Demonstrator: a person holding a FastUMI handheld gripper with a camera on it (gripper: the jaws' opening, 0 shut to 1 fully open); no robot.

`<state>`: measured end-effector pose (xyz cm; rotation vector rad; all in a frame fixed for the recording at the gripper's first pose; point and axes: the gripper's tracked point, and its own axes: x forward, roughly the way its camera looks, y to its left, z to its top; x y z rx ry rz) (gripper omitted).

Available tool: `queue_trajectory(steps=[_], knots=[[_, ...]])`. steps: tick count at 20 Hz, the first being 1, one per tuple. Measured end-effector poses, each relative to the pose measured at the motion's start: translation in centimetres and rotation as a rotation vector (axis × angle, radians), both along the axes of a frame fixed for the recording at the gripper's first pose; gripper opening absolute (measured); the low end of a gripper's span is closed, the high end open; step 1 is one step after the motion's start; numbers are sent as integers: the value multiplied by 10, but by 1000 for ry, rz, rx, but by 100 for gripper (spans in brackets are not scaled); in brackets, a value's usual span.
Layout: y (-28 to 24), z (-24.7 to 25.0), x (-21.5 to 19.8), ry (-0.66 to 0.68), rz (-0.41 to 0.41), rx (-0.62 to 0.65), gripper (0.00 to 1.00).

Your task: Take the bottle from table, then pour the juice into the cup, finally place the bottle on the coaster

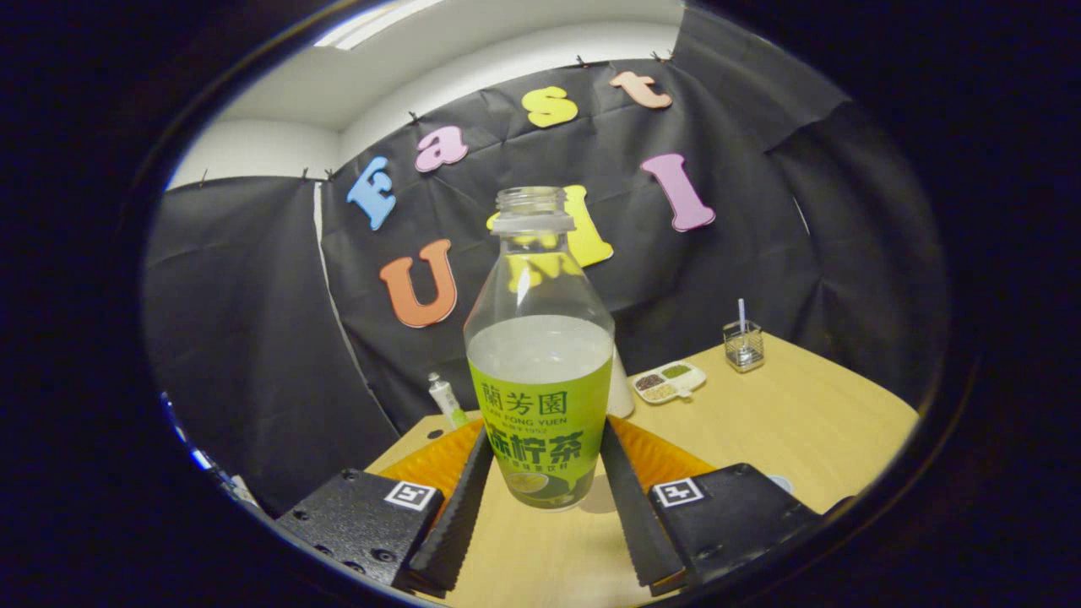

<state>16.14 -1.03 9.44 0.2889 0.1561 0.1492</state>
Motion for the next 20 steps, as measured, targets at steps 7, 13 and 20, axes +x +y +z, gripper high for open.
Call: queue_trajectory(steps=[7, 13, 20], knots=[[14, -40, 60, 101, -27, -150, 79], [13, -103, 104, 171, -78, -211, 80], [8, -144, 134, 221, -121, -266, 80]])
